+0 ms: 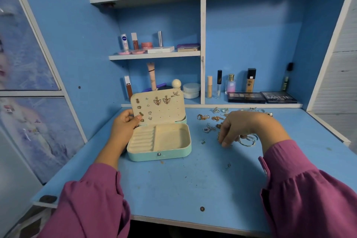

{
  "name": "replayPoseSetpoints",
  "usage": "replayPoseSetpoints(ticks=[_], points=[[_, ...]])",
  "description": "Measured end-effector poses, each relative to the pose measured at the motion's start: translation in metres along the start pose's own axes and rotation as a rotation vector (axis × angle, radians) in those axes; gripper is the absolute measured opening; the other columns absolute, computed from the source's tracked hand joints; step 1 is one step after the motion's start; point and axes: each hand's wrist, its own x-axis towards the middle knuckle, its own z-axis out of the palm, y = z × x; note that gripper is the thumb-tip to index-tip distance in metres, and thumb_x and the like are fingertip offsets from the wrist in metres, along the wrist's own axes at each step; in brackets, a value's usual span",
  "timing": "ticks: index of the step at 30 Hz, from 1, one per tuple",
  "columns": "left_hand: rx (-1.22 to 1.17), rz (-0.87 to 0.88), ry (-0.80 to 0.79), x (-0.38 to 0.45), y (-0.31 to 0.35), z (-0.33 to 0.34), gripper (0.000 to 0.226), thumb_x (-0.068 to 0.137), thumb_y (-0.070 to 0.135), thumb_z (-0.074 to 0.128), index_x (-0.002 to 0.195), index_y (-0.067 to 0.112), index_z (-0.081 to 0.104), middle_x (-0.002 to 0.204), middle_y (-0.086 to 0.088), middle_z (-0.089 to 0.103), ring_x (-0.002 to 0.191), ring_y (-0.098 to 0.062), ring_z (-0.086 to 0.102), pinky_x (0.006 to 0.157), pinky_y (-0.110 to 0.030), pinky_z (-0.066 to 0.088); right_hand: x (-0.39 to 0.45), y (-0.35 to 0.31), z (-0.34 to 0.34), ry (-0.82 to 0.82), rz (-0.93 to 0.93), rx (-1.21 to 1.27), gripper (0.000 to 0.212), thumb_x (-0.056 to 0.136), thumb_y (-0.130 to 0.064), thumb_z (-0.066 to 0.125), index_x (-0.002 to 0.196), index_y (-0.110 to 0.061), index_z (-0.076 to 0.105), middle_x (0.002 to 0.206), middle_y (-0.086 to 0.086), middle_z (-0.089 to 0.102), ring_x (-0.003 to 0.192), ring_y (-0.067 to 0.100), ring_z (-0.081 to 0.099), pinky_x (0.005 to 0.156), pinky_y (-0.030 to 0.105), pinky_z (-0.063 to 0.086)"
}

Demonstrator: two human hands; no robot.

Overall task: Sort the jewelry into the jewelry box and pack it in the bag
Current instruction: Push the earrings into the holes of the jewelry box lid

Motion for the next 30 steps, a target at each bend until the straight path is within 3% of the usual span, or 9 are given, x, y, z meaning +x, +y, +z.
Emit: replayPoseSetpoints(ticks=[6, 12, 17, 20, 25, 28, 30], points=[[-0.021, -0.025, 0.002, 0.001, 0.000, 0.000, 0.013, 0.091, 0.004, 0.058, 0.092, 0.016, 0.062, 0.085, 0.000, 0.069, 0.070, -0.012, 0.064, 0.063, -0.024, 0.050, 0.000, -0.002, 0.003, -0.009, 0.041, -0.034, 0.009, 0.074, -0.023, 0.080, 0.078, -0.024, 0.073, 0.075, -0.005, 0.066, 0.065, 0.007, 0.054, 0.054, 0.018, 0.040], [-0.083, -0.066, -0.023, 0.002, 0.001, -0.002, 0.018, 0.084, -0.005, 0.061, 0.089, 0.012, 0.063, 0.086, -0.006, 0.069, 0.073, -0.017, 0.065, 0.067, -0.028, 0.051, 0.003, -0.004, 0.005, -0.053, 0.035, 0.066, 0.010, 0.076, -0.010, 0.078, 0.082, -0.014, 0.071, 0.072, -0.002, 0.072, 0.064, 0.006, 0.068, 0.053, 0.016, 0.048], [-0.095, -0.069, -0.027, 0.002, 0.001, 0.000, 0.019, 0.084, -0.006, 0.061, 0.087, 0.012, 0.063, 0.085, -0.005, 0.069, 0.071, -0.016, 0.065, 0.066, -0.027, 0.052, 0.005, -0.004, 0.004, -0.035, -0.017, 0.213, 0.017, 0.074, 0.005, 0.075, 0.087, -0.005, 0.071, 0.078, 0.008, 0.074, 0.075, 0.020, 0.073, 0.074, 0.026, 0.058], [-0.096, -0.065, -0.030, 0.003, 0.001, -0.001, 0.018, 0.084, -0.006, 0.061, 0.088, 0.012, 0.063, 0.087, -0.007, 0.069, 0.074, -0.019, 0.065, 0.068, -0.029, 0.052, 0.004, -0.006, 0.005, -0.014, -0.043, 0.180, 0.017, 0.073, 0.003, 0.077, 0.084, -0.010, 0.072, 0.072, 0.001, 0.073, 0.070, 0.014, 0.071, 0.065, 0.018, 0.055], [-0.111, -0.059, -0.027, 0.003, -0.001, -0.001, 0.012, 0.084, 0.001, 0.066, 0.091, 0.010, 0.063, 0.090, -0.009, 0.070, 0.074, -0.019, 0.066, 0.068, -0.029, 0.054, -0.001, -0.010, 0.004, -0.002, -0.007, -0.025, 0.006, 0.075, -0.022, 0.079, 0.074, -0.024, 0.073, 0.062, -0.012, 0.067, 0.058, 0.000, 0.060, 0.054, 0.016, 0.044], [-0.110, -0.039, -0.020, 0.003, -0.001, 0.000, 0.007, 0.086, 0.010, 0.067, 0.092, 0.010, 0.064, 0.090, -0.008, 0.072, 0.066, -0.011, 0.067, 0.063, -0.025, 0.053, -0.001, -0.011, 0.007, 0.032, -0.052, 0.005, 0.003, 0.078, -0.025, 0.076, 0.077, -0.022, 0.074, 0.069, -0.008, 0.071, 0.063, 0.004, 0.062, 0.057, 0.020, 0.044], [-0.106, -0.031, -0.020, 0.003, -0.002, 0.000, 0.005, 0.088, 0.011, 0.065, 0.092, 0.010, 0.064, 0.091, -0.006, 0.072, 0.068, -0.011, 0.068, 0.063, -0.025, 0.054, 0.003, -0.014, 0.009, 0.169, -0.113, 0.119, 0.005, 0.081, -0.021, 0.073, 0.078, -0.018, 0.073, 0.066, -0.002, 0.071, 0.059, 0.008, 0.060, 0.055, 0.020, 0.046]])
